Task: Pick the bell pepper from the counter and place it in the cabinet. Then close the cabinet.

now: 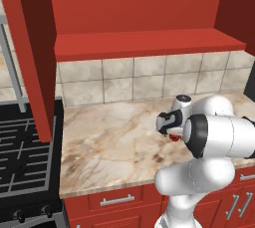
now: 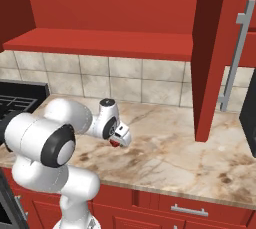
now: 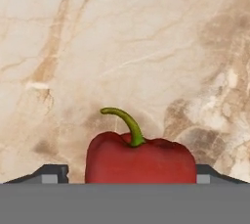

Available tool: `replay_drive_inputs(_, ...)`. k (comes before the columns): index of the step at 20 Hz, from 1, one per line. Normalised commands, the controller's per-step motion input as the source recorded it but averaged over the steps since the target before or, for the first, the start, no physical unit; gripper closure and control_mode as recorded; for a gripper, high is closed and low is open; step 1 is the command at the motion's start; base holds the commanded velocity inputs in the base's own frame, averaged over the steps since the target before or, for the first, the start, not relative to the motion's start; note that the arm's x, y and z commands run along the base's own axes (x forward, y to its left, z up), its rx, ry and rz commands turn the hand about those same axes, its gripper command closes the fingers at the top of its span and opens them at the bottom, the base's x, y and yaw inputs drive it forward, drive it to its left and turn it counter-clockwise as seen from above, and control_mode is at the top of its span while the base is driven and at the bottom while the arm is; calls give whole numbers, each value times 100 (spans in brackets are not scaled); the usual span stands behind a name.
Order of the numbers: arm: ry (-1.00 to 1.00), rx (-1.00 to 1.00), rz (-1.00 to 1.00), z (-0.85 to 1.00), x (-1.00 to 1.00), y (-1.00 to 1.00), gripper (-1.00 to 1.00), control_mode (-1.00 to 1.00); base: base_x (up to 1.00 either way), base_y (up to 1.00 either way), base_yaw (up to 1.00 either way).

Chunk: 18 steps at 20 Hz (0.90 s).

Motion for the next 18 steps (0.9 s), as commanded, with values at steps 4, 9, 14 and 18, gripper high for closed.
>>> replay_drive_inputs(4, 0, -1, 0, -3, 0, 0, 100, -100, 0, 0, 0)
replay_drive_inputs(9, -6, 0, 0, 5, -6, 1, 100, -100, 0, 0, 0)
replay_drive_inputs(14, -22, 1, 3, 67, -49, 0, 100, -100, 0, 0, 0)
replay_drive_inputs(18, -20, 5, 6, 100, -68, 0, 100, -100, 0, 0, 0)
